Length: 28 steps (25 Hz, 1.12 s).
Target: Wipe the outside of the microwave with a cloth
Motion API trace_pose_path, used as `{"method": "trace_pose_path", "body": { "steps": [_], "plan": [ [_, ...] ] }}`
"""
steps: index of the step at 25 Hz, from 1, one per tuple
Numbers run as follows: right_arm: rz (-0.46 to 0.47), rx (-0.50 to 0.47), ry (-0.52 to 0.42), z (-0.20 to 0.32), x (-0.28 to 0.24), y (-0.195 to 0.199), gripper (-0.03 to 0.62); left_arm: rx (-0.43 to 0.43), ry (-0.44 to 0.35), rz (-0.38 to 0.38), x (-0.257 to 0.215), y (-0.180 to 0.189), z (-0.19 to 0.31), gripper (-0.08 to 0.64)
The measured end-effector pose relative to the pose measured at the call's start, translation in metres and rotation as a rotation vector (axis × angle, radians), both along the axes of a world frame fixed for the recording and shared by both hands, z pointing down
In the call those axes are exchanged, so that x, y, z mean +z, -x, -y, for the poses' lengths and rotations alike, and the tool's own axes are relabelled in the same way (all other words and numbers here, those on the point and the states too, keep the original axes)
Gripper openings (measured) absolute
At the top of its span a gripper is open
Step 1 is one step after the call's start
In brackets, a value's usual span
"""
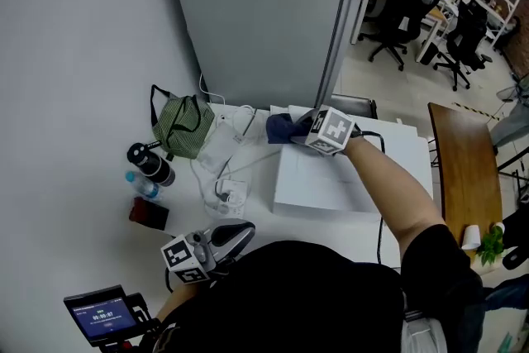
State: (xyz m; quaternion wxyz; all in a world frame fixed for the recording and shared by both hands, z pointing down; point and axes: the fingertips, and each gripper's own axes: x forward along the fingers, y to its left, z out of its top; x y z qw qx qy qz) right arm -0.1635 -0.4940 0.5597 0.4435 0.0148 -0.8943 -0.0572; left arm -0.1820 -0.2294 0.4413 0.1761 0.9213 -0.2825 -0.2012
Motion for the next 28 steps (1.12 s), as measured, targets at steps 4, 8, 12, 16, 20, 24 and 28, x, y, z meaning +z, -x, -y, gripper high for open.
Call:
{"method": "trace_pose_path", "body": {
  "steps": [4,8,12,16,20,24,28],
  "plan": [
    [-0.005,0.033,0.023,0.002,0.003,0.000,0.066,-0.001,0.002,0.010,0.000,0.003,-0.002,0.003],
    [-0.031,0.120,0.044,0.010,0.005,-0.107,0.066,0.022,0.000,0.009,-0.005,-0.008,0.003,0.003],
    [-0.106,0.317,0.024,0.023,0.007,-0.269,0.066,0.098,-0.004,0.026,-0.004,-0.035,0.013,0.003],
    [-0.188,0.524,0.010,0.027,0.010,-0.402,0.066,0.156,0.003,0.024,-0.005,-0.058,0.018,0.003],
    [-0.162,0.510,-0.036,0.024,-0.003,-0.390,0.067,0.168,0.002,0.017,-0.006,-0.064,0.020,0.003],
    [0.059,0.235,-0.075,0.001,-0.042,-0.214,0.067,0.151,-0.005,0.015,-0.006,-0.057,0.018,0.003],
    [0.051,-0.044,-0.036,-0.051,-0.019,-0.049,0.067,0.119,-0.010,0.009,-0.001,-0.043,0.016,0.003]
  ]
}}
